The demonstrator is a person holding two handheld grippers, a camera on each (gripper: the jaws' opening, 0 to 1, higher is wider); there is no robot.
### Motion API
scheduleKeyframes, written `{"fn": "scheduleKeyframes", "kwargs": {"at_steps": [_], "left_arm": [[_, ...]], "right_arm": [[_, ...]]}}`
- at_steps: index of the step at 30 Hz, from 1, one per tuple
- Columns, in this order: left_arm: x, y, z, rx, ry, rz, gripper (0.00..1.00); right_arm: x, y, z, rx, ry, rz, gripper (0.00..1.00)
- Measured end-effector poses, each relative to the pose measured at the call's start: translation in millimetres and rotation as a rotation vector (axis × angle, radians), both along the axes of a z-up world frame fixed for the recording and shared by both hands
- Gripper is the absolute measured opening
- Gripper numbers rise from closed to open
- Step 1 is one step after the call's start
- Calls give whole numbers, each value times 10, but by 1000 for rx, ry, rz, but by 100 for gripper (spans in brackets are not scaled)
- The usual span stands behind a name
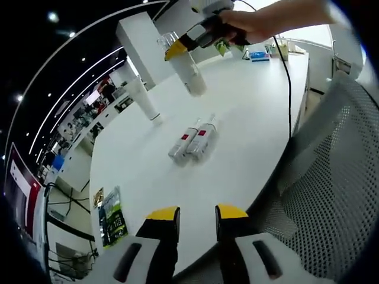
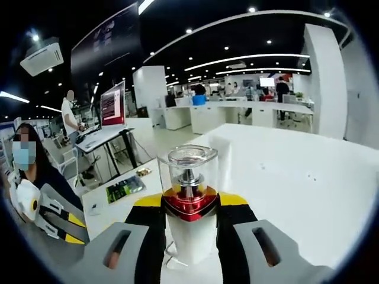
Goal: Arrange the skincare products in the storage area until every visible bottle or jar stands upright without overlapping.
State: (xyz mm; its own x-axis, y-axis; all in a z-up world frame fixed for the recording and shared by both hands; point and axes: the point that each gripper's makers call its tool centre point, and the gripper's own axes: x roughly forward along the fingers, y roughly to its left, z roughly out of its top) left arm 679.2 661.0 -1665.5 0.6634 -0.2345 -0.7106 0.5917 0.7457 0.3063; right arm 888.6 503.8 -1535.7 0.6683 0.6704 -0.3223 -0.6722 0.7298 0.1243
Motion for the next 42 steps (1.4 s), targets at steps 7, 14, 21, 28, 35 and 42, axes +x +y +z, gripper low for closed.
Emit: {"fn": "scheduleKeyframes", "kwargs": {"at_steps": [7,14,21,28,35,42], "left_arm": [[-18,-15,-11,1,12,-9,24],[-18,-11,-28,6,16,-9,24],[2,-2,-24,3,6,1,23],[-13,6,-55,5,19,5,23],[-11,4,-62,2,22,5,23],[-24,4,-79,3,32,4,23]], "right_arm": [[145,-55,-43,16,8,-34,29],[315,-88,-87,24,14,-56,29],[489,-44,-168,-12,9,-48,29],[636,7,-228,-23,2,-37,29],[734,25,-294,-45,-1,-28,29],[824,18,-370,-69,5,-23,29]]}}
